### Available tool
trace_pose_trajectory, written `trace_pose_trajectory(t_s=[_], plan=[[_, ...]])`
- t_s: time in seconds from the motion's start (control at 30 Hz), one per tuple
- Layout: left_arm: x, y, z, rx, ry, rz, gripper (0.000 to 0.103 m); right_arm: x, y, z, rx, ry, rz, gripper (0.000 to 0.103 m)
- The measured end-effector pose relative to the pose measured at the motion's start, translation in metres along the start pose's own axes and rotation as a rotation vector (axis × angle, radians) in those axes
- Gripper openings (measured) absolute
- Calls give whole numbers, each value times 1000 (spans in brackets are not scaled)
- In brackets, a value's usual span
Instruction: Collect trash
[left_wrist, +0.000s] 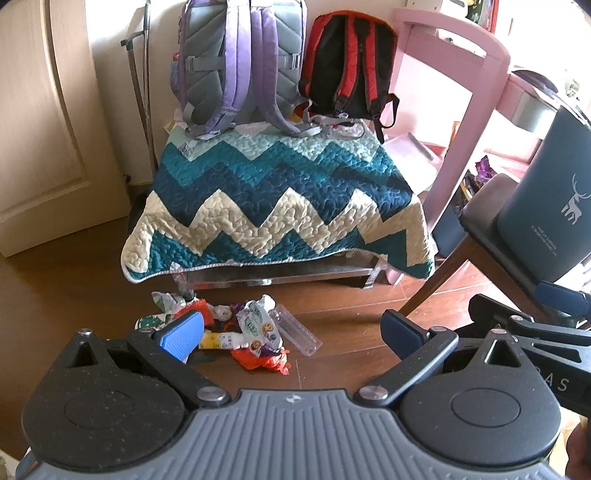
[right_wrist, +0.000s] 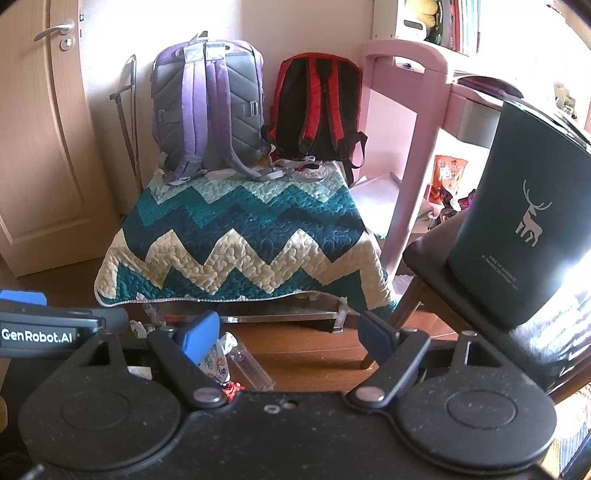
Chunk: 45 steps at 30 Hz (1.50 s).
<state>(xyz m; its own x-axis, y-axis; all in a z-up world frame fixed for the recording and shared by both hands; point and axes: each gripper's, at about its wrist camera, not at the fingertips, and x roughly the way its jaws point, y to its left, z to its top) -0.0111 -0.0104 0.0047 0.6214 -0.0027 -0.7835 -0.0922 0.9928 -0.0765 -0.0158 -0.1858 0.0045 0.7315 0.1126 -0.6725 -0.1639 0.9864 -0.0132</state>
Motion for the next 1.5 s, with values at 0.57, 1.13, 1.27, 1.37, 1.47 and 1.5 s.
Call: trace_pose_trajectory(t_s=[0.57,1.13,1.27,1.37,1.47,1.5], plan=[[5,4,4,-17,34,19,103,15,-1,4,3,86,47,82],[7,4,3,-22,33,20,103,15,-1,4,3,84,47,82],[7,6,3,-22,32,18,103,15,1,4,2,83,44,82],[7,6,3,-26,34,17,103,15,1,4,1,83,44,82],[7,7,3,-25,33,15,103,15,1,4,4,84,43,82],[8,7,3,-26,33,14,103,15,1,4,3,86,44,82]])
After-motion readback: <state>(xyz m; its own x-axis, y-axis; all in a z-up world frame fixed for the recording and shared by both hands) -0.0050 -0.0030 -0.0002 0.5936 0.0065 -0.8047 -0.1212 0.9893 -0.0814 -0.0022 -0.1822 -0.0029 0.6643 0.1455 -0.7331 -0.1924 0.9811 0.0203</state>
